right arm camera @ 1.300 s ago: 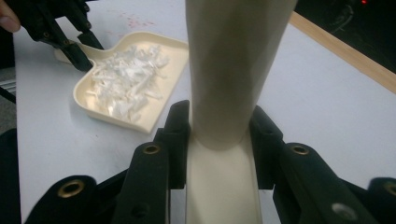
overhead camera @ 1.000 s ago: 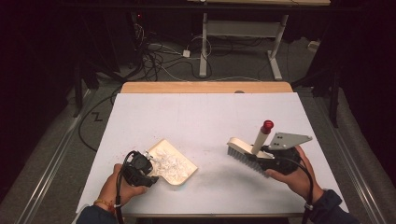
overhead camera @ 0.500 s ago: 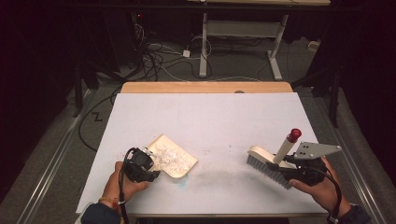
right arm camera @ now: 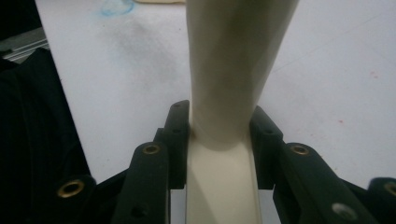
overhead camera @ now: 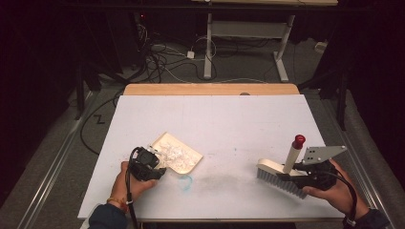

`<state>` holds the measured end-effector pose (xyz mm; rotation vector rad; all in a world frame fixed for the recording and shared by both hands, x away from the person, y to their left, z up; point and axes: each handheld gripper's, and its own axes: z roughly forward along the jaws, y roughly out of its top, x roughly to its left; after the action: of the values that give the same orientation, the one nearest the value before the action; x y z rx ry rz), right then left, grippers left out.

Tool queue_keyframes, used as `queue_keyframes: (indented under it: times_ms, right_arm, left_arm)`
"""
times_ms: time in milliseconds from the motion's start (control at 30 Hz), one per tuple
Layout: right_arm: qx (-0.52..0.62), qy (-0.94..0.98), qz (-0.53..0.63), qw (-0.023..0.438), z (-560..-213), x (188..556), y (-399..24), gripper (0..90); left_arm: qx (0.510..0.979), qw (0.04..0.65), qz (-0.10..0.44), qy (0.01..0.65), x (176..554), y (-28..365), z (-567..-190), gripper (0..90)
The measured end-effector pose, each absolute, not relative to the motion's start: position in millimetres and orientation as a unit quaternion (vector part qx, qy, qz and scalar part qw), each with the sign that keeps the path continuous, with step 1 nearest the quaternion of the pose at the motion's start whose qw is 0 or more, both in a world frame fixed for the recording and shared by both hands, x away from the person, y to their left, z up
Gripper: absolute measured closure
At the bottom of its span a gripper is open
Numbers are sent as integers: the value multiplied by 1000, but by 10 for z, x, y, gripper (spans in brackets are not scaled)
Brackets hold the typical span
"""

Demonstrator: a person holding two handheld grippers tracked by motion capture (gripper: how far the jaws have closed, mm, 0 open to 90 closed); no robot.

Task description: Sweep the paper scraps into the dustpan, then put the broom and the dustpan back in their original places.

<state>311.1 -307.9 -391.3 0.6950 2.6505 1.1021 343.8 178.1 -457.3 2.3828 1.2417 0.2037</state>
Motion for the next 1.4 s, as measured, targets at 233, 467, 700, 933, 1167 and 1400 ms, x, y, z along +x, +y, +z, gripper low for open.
queue_keyframes:
  times_ms: [233,467,700,933,1167,1400]
  right_arm:
    - [210,903,371,55,-3941,3126,-3071,673]
    - [205,913,352,39,-4005,3241,-2994,671]
    - [215,909,355,28,-4046,3413,-2983,670]
    - [232,907,350,25,-4088,3597,-3027,639]
    - [255,903,344,24,-4157,3776,-3027,601]
    - [270,899,343,27,-4157,3950,-2981,594]
  left_arm:
    - [848,235,78,468,3485,1840,-4588,623]
    - [825,238,101,503,3534,1922,-4598,624]
    - [810,248,106,520,3494,1951,-4580,623]
    - [800,256,114,531,3455,1932,-4562,623]
    - [799,257,121,530,3443,1894,-4541,624]
    - [801,254,123,528,3440,1884,-4559,623]
